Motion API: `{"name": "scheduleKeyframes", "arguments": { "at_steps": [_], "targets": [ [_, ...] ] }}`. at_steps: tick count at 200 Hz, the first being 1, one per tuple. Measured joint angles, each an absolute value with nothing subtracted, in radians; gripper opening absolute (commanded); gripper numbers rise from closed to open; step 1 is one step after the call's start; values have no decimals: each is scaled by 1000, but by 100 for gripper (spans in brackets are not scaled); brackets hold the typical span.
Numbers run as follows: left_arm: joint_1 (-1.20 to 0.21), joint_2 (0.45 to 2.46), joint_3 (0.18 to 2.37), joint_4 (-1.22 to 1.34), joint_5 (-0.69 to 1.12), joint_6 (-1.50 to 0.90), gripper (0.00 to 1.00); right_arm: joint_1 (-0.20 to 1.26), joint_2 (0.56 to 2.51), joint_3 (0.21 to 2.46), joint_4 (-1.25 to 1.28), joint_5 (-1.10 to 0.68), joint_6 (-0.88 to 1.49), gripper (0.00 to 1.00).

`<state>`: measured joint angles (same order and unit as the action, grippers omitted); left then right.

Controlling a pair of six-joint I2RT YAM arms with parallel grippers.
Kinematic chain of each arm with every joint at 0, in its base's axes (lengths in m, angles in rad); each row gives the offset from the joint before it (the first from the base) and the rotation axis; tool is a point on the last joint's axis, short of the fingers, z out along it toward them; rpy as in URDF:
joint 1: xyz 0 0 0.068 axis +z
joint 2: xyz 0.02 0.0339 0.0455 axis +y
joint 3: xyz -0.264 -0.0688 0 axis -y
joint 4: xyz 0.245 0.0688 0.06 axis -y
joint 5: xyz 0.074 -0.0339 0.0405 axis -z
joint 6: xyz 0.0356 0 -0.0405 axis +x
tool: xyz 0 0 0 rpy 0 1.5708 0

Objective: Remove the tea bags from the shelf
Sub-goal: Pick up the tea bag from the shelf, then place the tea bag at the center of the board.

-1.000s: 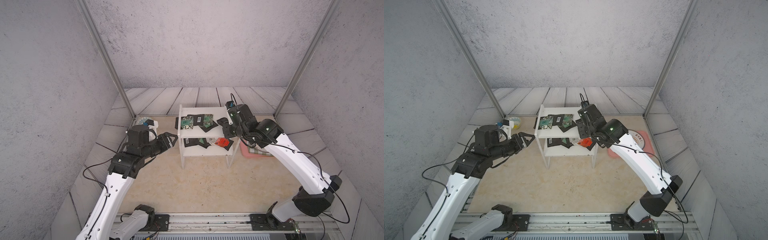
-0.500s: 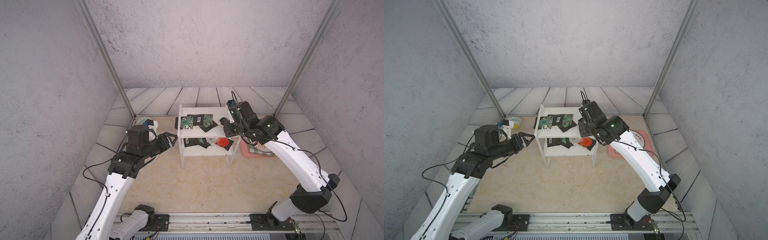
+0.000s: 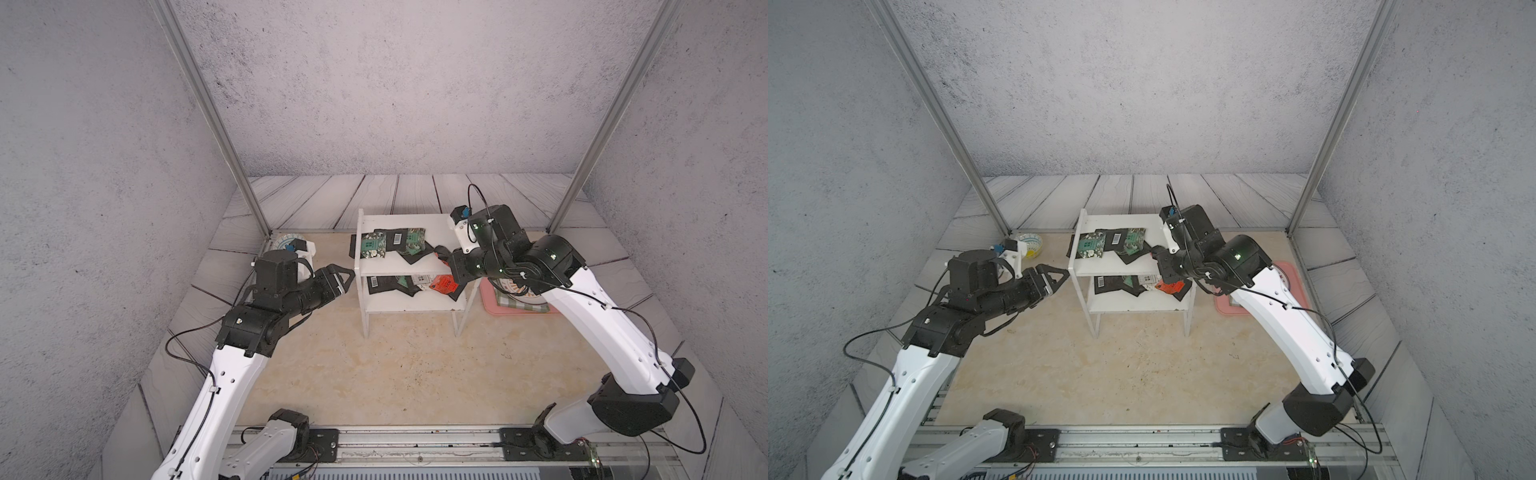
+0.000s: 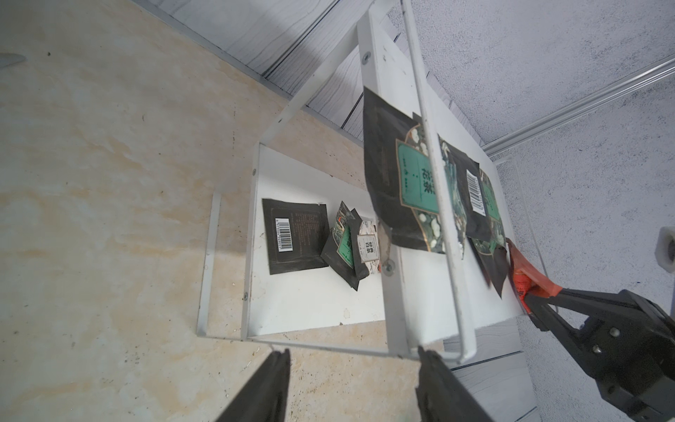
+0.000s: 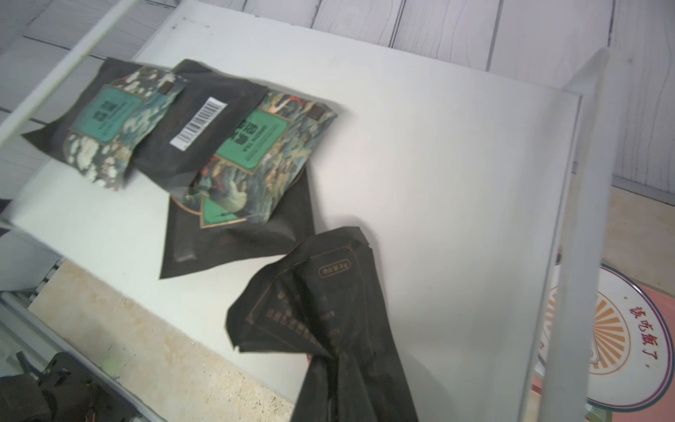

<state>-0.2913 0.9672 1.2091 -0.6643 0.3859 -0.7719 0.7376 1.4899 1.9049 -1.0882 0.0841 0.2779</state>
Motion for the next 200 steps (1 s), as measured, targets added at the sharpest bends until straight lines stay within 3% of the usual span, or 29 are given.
{"name": "scheduleKeyframes", "arguments": {
  "at_steps": [102,200],
  "targets": [
    [-291,910,1226,-701,394,-767,60,738,1265,1798,-1020,41,285,7],
    [-291,712,975,-762,400,-742,61,726,900,1381,-1108,382,493,8]
  ]
}}
